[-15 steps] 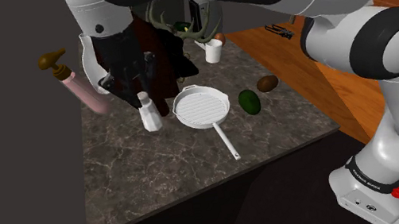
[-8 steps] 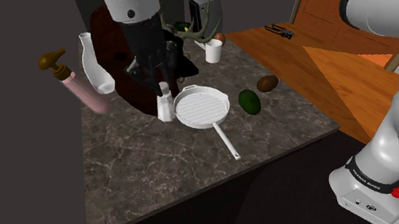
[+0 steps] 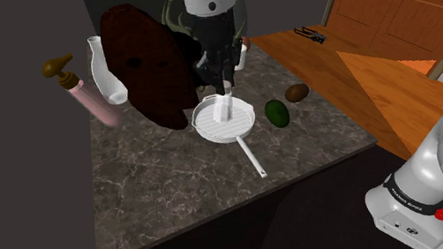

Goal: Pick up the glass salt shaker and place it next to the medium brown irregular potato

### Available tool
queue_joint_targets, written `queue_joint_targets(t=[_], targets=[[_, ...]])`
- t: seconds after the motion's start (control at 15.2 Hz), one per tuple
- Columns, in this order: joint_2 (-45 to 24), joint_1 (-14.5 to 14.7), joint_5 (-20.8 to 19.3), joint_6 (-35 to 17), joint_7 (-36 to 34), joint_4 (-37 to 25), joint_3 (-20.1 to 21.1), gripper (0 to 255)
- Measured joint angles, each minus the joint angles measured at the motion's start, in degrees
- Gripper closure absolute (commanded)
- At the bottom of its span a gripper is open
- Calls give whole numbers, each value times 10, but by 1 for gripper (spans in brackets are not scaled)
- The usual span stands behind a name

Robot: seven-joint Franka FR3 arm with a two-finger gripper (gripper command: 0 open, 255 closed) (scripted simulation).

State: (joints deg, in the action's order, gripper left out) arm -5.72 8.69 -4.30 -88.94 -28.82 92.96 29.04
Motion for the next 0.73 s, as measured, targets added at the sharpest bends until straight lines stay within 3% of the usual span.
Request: queue_joint_targets(t=[0.4,0.73], targets=[[133,-43,46,-31,92,147,-42,255],[214,-64,58,-37,165,228,-86,255]])
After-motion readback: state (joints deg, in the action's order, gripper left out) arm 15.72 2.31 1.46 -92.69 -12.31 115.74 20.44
